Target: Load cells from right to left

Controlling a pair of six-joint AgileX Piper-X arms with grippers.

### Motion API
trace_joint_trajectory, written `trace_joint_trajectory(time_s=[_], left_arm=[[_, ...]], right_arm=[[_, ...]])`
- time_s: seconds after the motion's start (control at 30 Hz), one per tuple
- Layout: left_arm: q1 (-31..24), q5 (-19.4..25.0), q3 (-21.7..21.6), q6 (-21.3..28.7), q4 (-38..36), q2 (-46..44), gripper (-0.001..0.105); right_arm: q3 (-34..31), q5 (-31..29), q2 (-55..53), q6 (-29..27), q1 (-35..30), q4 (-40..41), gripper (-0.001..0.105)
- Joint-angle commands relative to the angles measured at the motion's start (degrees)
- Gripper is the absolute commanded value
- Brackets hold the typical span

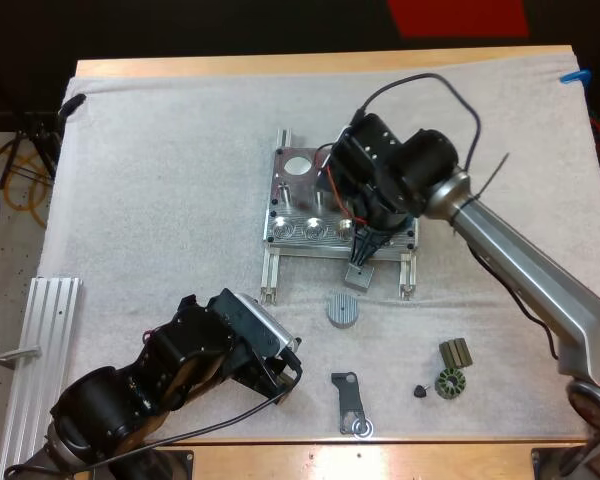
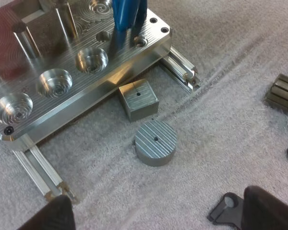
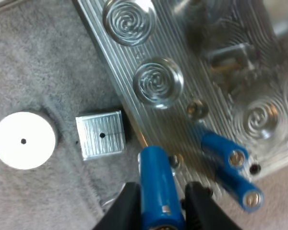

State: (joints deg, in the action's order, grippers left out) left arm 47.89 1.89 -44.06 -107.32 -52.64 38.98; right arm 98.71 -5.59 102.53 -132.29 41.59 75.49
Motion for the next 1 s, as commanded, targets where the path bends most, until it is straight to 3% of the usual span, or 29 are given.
trace_joint_trajectory(time_s=[0.0, 0.37, 0.97], left_arm=[[0.13, 1.39, -0.40, -0.81, 0.28, -0.30, 0.070], [0.13, 1.39, -0.40, -0.81, 0.28, -0.30, 0.070], [0.13, 1.39, -0.40, -0.81, 0.28, -0.30, 0.070]], right_arm=[[0.64, 0.72, 0.39, -2.18, -0.27, -1.08, 0.000], [0.64, -3.27, 3.20, -6.99, -0.27, -6.66, 0.000], [0.64, -9.11, 7.41, -12.00, -0.27, -9.14, 0.000]])
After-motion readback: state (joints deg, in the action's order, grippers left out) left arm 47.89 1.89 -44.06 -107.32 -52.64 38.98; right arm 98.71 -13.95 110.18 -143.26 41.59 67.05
